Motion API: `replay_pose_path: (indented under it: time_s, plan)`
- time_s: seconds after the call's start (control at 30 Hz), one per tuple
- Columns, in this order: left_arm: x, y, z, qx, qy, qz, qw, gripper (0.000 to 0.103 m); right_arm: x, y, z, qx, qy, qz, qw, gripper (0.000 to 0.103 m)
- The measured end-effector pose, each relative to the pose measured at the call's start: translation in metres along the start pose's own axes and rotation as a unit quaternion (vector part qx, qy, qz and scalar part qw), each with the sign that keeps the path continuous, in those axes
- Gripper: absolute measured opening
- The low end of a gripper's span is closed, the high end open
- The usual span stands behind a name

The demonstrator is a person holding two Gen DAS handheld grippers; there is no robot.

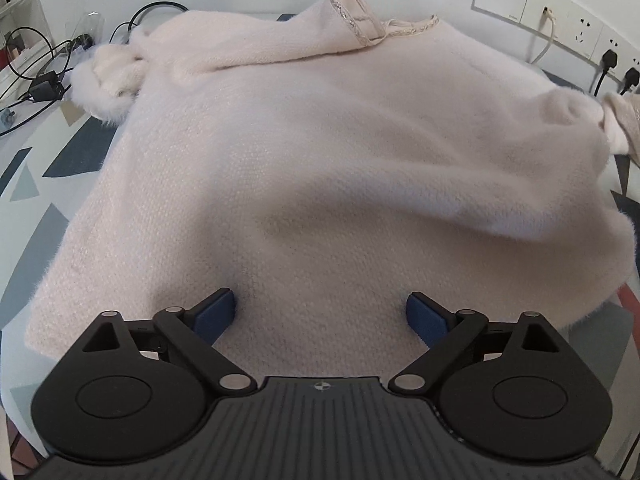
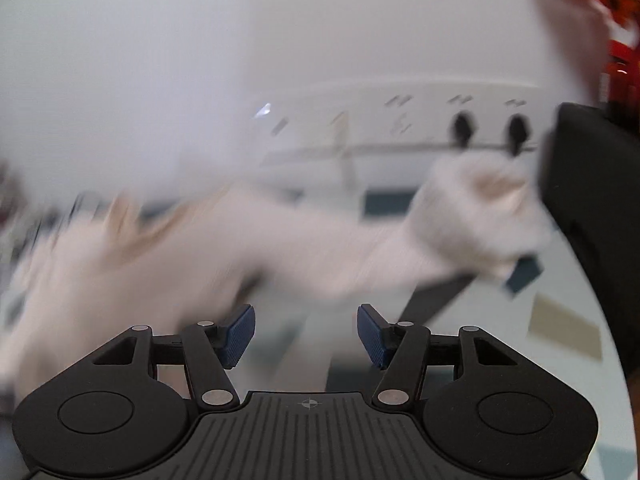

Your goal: Fold clothes

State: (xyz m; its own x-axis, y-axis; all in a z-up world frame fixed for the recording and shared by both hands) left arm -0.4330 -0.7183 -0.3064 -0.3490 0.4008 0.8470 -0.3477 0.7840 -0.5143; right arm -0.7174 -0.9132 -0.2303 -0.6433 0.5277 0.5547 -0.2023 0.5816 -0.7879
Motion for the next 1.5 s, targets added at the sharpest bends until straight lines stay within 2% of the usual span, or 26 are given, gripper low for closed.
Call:
replay_pose_path:
  time_s: [0.17,0.3,0.37,0.43,0.5,0.57,0.63,0.7,0.8,0.87,0.97,1.03,1.13,1.2,1.27,1.37,1.5]
  plan:
    - [-0.001,-0.002,-0.001,0.021,0.005,-0.001,0.9998,0.096,0.008,0.055,-0.038,0.139,0.036,-0.016,0.989,0.051]
    - [-0.003,-0.004,0.001,0.022,0.005,-0.004,0.9997,0.099,0.004,0.078,-0.063,0.226,0.022,-0.052,0.972,0.050]
    - [-0.004,-0.004,0.001,0.022,0.004,-0.004,0.9998,0.099,-0.003,0.083,-0.070,0.255,0.023,-0.061,0.965,0.049]
    - [-0.003,-0.004,0.001,0.027,0.006,-0.002,0.9996,0.099,-0.009,0.081,-0.078,0.257,0.018,-0.056,0.965,0.049]
    - [-0.002,-0.005,-0.001,0.036,0.012,-0.002,0.9993,0.099,-0.015,0.075,-0.084,0.241,0.003,-0.047,0.969,0.043]
    - [0.000,-0.005,-0.006,0.047,0.016,-0.002,0.9988,0.099,-0.019,0.065,-0.091,0.213,-0.018,-0.035,0.976,0.030]
    - [0.002,-0.006,-0.012,0.057,0.016,0.001,0.9982,0.099,-0.019,0.051,-0.100,0.186,-0.045,-0.010,0.981,0.029]
    - [0.008,-0.004,-0.023,0.067,0.004,0.014,0.9977,0.099,-0.020,0.040,-0.110,0.194,-0.051,0.007,0.980,0.030]
    - [0.019,-0.003,-0.041,0.079,-0.007,0.029,0.9964,0.099,-0.031,0.034,-0.117,0.197,-0.055,0.004,0.979,0.028]
    - [0.030,-0.002,-0.053,0.086,-0.010,0.046,0.9952,0.099,-0.039,0.031,-0.115,0.163,-0.067,-0.007,0.984,0.015]
    - [0.052,-0.001,-0.077,0.081,-0.043,0.097,0.9910,0.099,-0.042,0.022,-0.106,0.086,-0.079,-0.008,0.993,0.008]
    - [0.062,0.005,-0.090,0.068,-0.069,0.124,0.9875,0.099,-0.039,0.013,-0.100,0.034,-0.086,0.001,0.996,0.008]
    - [0.068,0.020,-0.098,0.039,-0.070,0.126,0.9888,0.099,-0.025,-0.009,-0.095,-0.018,-0.103,0.035,0.994,0.007]
    - [0.069,0.032,-0.097,-0.002,-0.085,0.132,0.9876,0.099,-0.016,-0.024,-0.095,-0.040,-0.105,0.054,0.992,0.007]
    - [0.067,0.040,-0.098,-0.040,-0.113,0.144,0.9823,0.099,-0.008,-0.038,-0.096,-0.055,-0.104,0.068,0.991,0.007]
    - [0.058,0.046,-0.108,-0.040,-0.118,0.146,0.9815,0.099,0.004,-0.054,-0.102,-0.051,-0.088,0.088,0.991,0.007]
    - [0.039,0.042,-0.134,-0.010,-0.127,0.132,0.9830,0.099,0.022,-0.058,-0.116,-0.040,-0.055,0.104,0.992,0.007]
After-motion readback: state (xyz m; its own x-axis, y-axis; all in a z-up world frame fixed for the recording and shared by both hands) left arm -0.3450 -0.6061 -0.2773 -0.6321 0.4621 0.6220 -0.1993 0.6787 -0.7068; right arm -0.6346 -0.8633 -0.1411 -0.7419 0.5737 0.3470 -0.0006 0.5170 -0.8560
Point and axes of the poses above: each gripper's, at about its wrist camera, not at the fingertips, and x roughly against the way its jaws point, z to its right, y to its underside, the point moved 9 cm from there along -x, roughly the way its jaws point, and after that the axes turned 11 degrees about -y, right-handed, at the moved point
